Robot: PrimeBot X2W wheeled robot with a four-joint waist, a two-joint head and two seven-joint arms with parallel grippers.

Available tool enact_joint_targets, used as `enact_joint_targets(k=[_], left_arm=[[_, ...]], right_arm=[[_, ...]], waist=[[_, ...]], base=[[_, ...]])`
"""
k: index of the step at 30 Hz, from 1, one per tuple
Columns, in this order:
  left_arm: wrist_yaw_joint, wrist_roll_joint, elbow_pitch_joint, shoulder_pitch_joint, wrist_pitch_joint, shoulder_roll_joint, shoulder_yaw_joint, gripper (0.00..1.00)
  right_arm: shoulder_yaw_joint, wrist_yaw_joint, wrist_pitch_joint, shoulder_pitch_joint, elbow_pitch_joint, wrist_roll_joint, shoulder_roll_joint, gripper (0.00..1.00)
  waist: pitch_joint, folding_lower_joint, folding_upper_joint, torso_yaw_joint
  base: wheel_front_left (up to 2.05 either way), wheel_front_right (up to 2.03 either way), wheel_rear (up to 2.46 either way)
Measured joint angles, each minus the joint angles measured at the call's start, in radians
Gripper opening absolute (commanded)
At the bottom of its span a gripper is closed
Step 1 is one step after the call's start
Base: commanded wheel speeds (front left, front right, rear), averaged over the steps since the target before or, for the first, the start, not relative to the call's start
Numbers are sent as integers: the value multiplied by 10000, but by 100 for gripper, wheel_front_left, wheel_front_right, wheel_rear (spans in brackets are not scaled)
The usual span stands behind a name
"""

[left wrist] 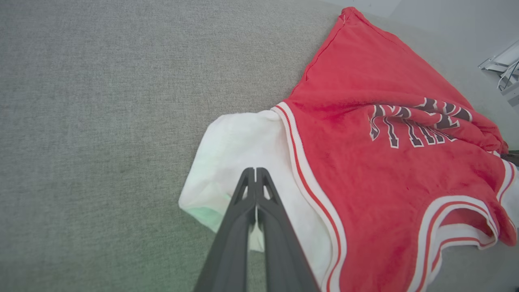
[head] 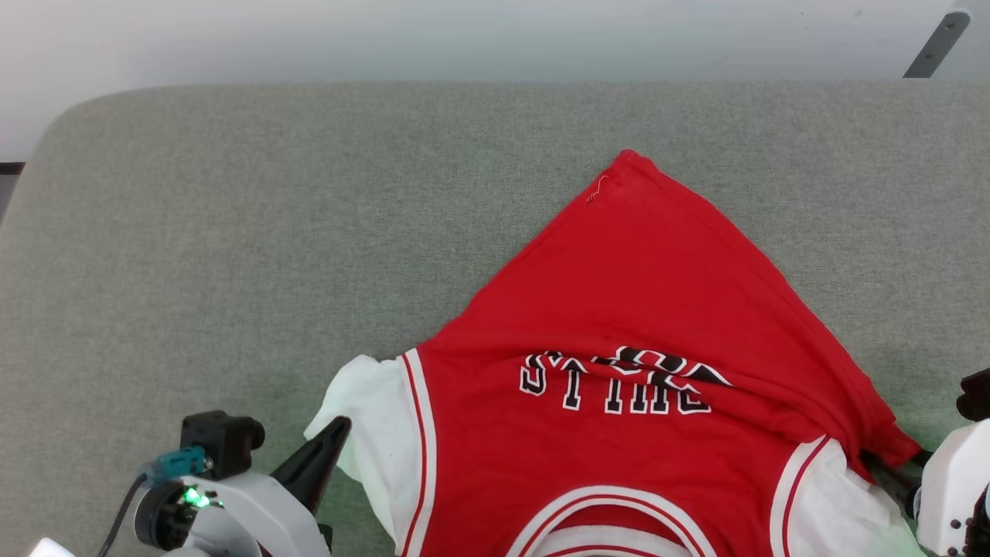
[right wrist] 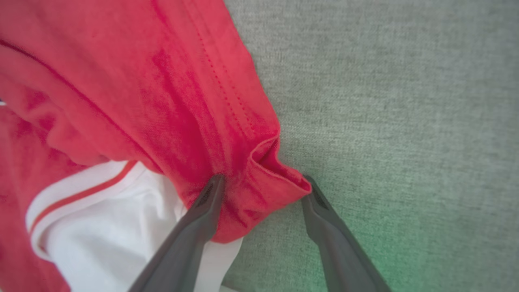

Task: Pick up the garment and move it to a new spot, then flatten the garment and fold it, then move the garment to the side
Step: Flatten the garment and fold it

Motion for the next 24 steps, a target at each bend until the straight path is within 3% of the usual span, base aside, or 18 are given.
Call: enact_joint_targets(k=[6, 13, 19, 24], left_arm=[[12, -58, -56, 82, -77, 6, -2, 0], [23, -71, -138, 112, -102, -56, -48, 0], [-79, 15, -163, -33, -67, -290, -180, 0], [-351, 251, -58, -547, 17, -700, -407, 0]], right_arm=[[-424, -84, 1195, 349, -1045, 155, -186, 100], [-1156, -94, 2034, 248, -3448, -309, -167, 100], [-938, -94, 1515, -1008, -4194, -928, -341, 100], [186, -96, 318, -3106, -3298, -1055, -759, 100]], waist=[[-137, -1, 0, 4], [-211, 0, 0, 218], [-139, -1, 0, 557], [83, -1, 0, 1129]], base=[[0, 0, 0], [0, 0, 0], [0, 0, 0], [0, 0, 0]])
